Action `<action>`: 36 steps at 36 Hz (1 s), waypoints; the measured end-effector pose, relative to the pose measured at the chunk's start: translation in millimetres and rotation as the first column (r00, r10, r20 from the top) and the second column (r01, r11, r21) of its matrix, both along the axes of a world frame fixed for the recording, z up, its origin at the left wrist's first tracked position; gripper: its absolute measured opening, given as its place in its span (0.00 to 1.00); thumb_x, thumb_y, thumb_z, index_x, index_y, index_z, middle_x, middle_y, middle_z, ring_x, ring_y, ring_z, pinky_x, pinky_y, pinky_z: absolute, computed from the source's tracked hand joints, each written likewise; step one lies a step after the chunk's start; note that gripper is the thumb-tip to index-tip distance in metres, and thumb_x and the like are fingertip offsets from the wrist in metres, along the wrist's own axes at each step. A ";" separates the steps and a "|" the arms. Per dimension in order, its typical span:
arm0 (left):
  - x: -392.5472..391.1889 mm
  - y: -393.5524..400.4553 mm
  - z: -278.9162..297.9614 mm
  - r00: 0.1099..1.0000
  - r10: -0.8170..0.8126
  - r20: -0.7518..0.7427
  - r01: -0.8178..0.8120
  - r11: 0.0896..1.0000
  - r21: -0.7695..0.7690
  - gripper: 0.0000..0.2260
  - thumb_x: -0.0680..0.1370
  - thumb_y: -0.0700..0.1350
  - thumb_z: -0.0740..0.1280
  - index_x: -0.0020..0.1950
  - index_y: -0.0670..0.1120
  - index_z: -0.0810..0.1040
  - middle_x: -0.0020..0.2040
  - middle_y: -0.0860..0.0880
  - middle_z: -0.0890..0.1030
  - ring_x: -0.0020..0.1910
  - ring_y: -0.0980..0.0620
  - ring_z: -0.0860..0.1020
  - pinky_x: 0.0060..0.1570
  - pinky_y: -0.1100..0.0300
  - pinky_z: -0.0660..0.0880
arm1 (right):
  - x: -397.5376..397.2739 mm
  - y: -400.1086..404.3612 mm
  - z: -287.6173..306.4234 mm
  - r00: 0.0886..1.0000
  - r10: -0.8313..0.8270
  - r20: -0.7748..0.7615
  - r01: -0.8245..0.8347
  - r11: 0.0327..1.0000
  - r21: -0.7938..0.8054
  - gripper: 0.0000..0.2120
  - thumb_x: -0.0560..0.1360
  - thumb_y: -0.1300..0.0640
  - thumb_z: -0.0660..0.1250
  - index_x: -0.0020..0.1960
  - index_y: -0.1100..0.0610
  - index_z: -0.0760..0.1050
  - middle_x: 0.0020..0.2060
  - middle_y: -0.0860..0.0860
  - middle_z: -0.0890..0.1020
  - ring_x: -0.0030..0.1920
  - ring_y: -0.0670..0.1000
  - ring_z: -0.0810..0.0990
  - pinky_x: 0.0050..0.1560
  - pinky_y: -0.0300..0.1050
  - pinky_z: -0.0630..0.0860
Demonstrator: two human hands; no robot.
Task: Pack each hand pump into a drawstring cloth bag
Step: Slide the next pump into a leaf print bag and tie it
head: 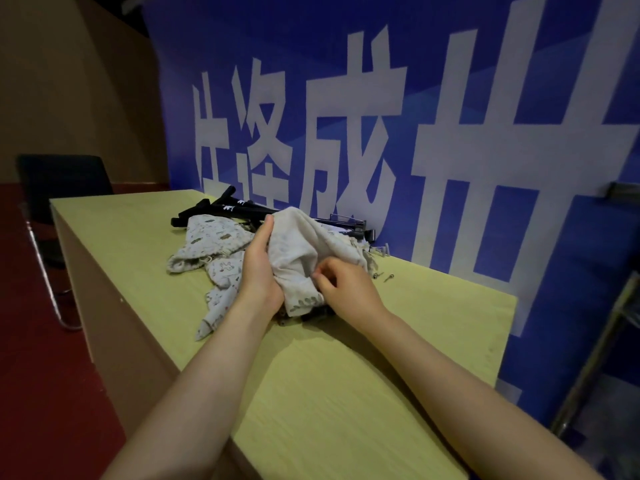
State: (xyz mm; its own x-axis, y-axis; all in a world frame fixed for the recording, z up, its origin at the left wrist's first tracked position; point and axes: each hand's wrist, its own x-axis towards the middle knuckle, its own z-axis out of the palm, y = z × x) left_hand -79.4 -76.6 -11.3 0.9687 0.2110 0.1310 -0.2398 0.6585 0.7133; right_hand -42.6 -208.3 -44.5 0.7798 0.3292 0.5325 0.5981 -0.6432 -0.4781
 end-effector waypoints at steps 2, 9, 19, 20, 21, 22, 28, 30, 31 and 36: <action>0.9 1.1 -0.9 1.000 -0.009 0.012 0.009 1.000 -0.012 0.20 0.78 0.56 0.65 0.58 0.40 0.81 0.53 0.39 0.82 0.53 0.42 0.81 0.61 0.46 0.75 | -0.1 0.1 -0.8 1.000 -0.018 0.010 0.018 1.000 -0.004 0.08 0.79 0.51 0.63 0.50 0.53 0.79 0.38 0.48 0.80 0.38 0.49 0.77 0.38 0.45 0.74; 2.2 -0.7 -3.0 1.000 -0.021 0.019 0.021 1.000 -0.010 0.18 0.77 0.55 0.65 0.53 0.41 0.82 0.50 0.40 0.83 0.51 0.41 0.81 0.50 0.46 0.79 | 2.7 -3.5 -1.6 0.997 0.015 -0.073 -0.003 0.988 0.157 0.09 0.77 0.55 0.67 0.56 0.53 0.79 0.41 0.49 0.80 0.40 0.46 0.77 0.43 0.43 0.77; 3.4 1.4 -2.5 1.000 0.012 0.020 -0.012 0.999 -0.036 0.17 0.77 0.55 0.66 0.53 0.41 0.82 0.48 0.40 0.84 0.46 0.42 0.83 0.51 0.46 0.79 | 8.2 -9.4 0.9 0.990 0.110 -0.083 -0.080 0.951 0.298 0.14 0.75 0.66 0.65 0.59 0.56 0.77 0.45 0.49 0.81 0.42 0.38 0.79 0.47 0.31 0.76; 3.5 2.1 -2.6 1.000 0.024 0.012 -0.023 0.999 -0.049 0.18 0.76 0.55 0.66 0.54 0.41 0.82 0.51 0.39 0.83 0.50 0.40 0.82 0.56 0.43 0.77 | 8.9 -9.5 0.8 0.991 0.114 -0.075 -0.084 0.943 0.322 0.13 0.75 0.66 0.66 0.59 0.56 0.77 0.45 0.48 0.82 0.44 0.39 0.80 0.49 0.34 0.77; 3.7 2.5 -2.7 1.000 0.031 0.007 -0.030 0.998 -0.058 0.20 0.76 0.55 0.67 0.57 0.41 0.82 0.55 0.38 0.82 0.53 0.39 0.81 0.60 0.42 0.75 | 9.1 -9.6 0.9 0.991 0.120 -0.066 -0.090 0.935 0.344 0.13 0.75 0.66 0.66 0.59 0.57 0.77 0.45 0.48 0.82 0.46 0.41 0.80 0.51 0.36 0.78; 3.8 2.6 -2.9 0.999 0.036 0.006 -0.035 0.997 -0.064 0.21 0.75 0.55 0.67 0.58 0.40 0.81 0.57 0.38 0.82 0.56 0.39 0.80 0.62 0.41 0.73 | 9.1 -9.7 0.9 0.991 0.125 -0.057 -0.096 0.927 0.364 0.13 0.76 0.65 0.67 0.59 0.57 0.77 0.47 0.48 0.82 0.48 0.43 0.81 0.52 0.37 0.78; 4.2 2.6 -1.5 0.998 0.066 0.001 -0.066 0.994 -0.084 0.18 0.76 0.54 0.68 0.56 0.41 0.82 0.52 0.40 0.82 0.50 0.42 0.82 0.58 0.46 0.77 | 8.9 -11.1 1.4 0.997 0.071 -0.003 -0.065 0.931 0.359 0.10 0.76 0.60 0.68 0.57 0.52 0.77 0.43 0.46 0.82 0.45 0.44 0.81 0.49 0.42 0.80; 6.1 4.1 -3.0 0.998 0.059 -0.007 -0.060 0.995 -0.076 0.20 0.75 0.55 0.68 0.57 0.41 0.81 0.55 0.39 0.82 0.54 0.40 0.81 0.60 0.44 0.75 | 9.2 -12.8 0.2 0.997 0.069 0.024 -0.073 0.934 0.351 0.06 0.77 0.59 0.67 0.54 0.53 0.78 0.42 0.46 0.82 0.43 0.44 0.81 0.48 0.44 0.81; 7.0 5.3 -3.8 0.998 0.067 -0.017 -0.068 0.996 -0.065 0.20 0.75 0.55 0.68 0.58 0.41 0.81 0.56 0.39 0.82 0.55 0.41 0.81 0.61 0.44 0.74 | 9.0 -14.1 -0.1 0.996 0.069 0.050 -0.082 0.932 0.352 0.06 0.78 0.59 0.66 0.53 0.54 0.78 0.42 0.45 0.81 0.43 0.42 0.80 0.47 0.42 0.80; 15.3 15.1 -10.0 0.988 0.143 -0.061 -0.147 0.988 -0.057 0.27 0.70 0.59 0.70 0.62 0.43 0.80 0.58 0.41 0.82 0.59 0.42 0.80 0.64 0.43 0.72 | 6.9 -22.0 6.4 0.978 0.001 0.211 -0.099 0.884 0.456 0.08 0.78 0.63 0.64 0.52 0.52 0.76 0.43 0.44 0.78 0.43 0.40 0.76 0.42 0.34 0.75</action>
